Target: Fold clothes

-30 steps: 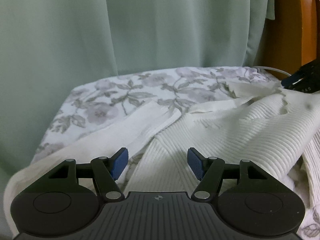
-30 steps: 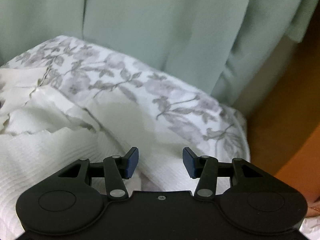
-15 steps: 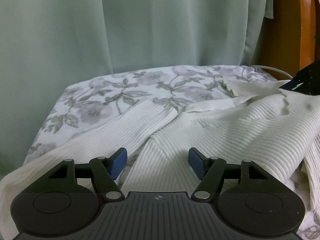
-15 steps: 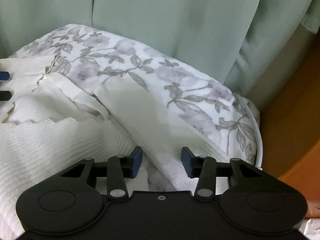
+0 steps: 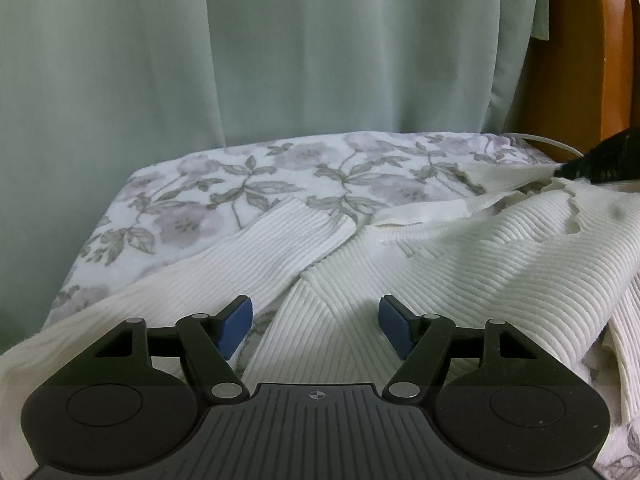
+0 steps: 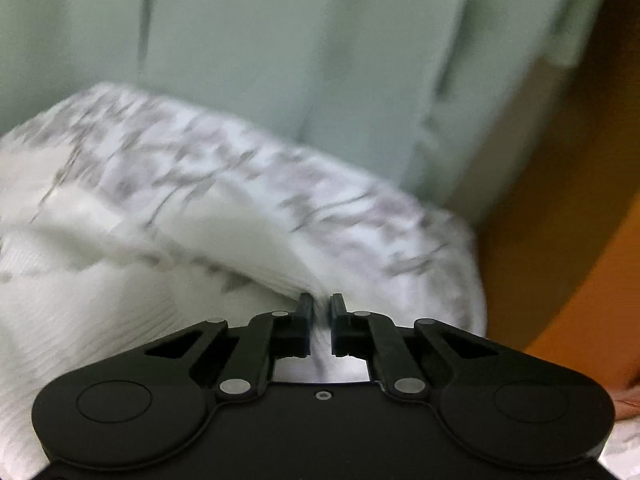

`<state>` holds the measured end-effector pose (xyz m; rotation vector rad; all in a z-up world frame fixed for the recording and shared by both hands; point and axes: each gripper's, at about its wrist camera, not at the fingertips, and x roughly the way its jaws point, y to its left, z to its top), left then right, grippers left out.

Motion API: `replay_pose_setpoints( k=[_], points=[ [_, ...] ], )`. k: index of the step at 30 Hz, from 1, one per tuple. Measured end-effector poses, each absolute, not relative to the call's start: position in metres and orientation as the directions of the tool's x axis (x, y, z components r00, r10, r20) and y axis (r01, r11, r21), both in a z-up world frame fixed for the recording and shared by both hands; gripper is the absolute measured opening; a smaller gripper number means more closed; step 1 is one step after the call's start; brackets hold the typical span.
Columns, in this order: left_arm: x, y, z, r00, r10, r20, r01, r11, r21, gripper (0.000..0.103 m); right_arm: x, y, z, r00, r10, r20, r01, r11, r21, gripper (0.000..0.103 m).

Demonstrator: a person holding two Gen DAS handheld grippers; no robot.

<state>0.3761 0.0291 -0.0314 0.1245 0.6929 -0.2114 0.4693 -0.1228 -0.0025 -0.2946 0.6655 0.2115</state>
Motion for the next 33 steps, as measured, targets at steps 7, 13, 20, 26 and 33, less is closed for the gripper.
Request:
replay_pose_setpoints(
  k=[7, 13, 20, 26, 33],
  points=[
    [0.379, 0.032, -0.033, 0.740, -0.168, -0.652, 0.238, 0.971, 0.020, 0.069, 0.479, -0.166, 0.010, 0.838, -0.139, -0.527, 0.012, 0.972, -0.236, 0.008],
    [0.383, 0.033, -0.035, 0.722, -0.182, -0.667, 0.241, 0.971, -0.005, 0.069, 0.482, -0.164, 0.001, 0.823, -0.186, -0.537, 0.024, 0.955, -0.294, 0.008],
    [0.388, 0.037, -0.037, 0.700, -0.212, -0.682, 0.251, 0.967, -0.044, 0.069, 0.472, -0.161, 0.010, 0.841, -0.116, -0.529, -0.022, 0.969, -0.247, 0.011],
    [0.391, 0.038, -0.038, 0.683, -0.229, -0.694, 0.262, 0.963, -0.060, 0.070, 0.439, -0.157, 0.034, 0.869, 0.043, -0.493, -0.158, 0.968, -0.193, 0.032],
    [0.396, 0.037, -0.038, 0.661, -0.240, -0.711, 0.281, 0.958, -0.062, 0.071, 0.438, -0.153, 0.018, 0.690, 0.318, -0.650, -0.407, 0.913, 0.016, 0.041]
  ],
)
